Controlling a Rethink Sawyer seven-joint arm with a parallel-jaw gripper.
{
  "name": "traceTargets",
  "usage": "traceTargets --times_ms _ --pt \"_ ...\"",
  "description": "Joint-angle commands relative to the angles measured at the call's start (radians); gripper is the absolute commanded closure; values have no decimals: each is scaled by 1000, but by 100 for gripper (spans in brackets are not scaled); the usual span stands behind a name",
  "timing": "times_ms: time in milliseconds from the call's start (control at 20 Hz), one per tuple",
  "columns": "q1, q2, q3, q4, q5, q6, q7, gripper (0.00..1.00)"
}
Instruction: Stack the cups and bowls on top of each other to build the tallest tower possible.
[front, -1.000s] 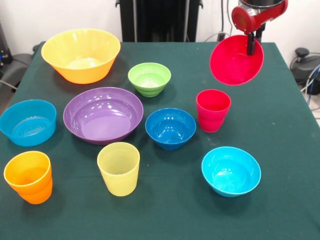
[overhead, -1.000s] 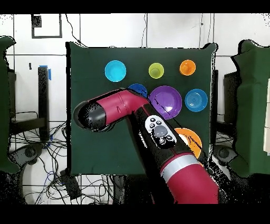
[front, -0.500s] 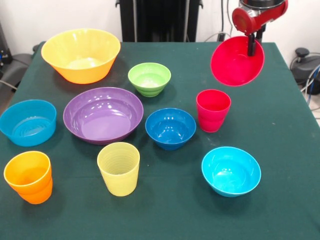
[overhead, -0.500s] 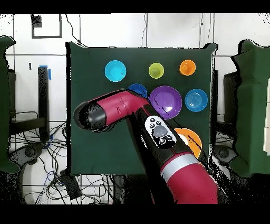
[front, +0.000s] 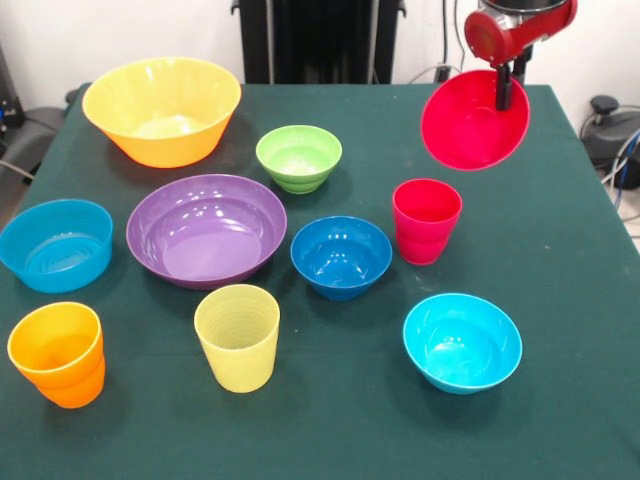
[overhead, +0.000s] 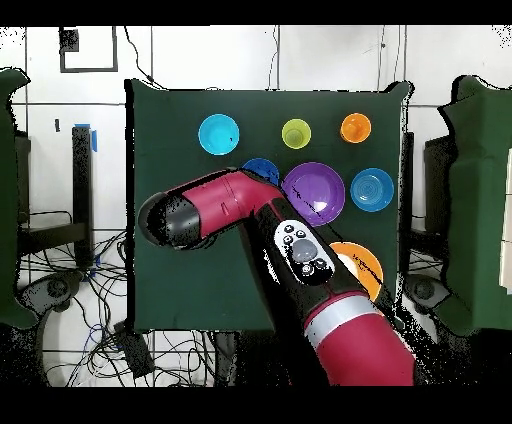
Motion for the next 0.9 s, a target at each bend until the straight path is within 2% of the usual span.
traceTargets --times_ms 50,900 --pt "44 -50 -41 56 -13 24 74 100" --pt "40 -49 -42 60 -9 8 60 100"
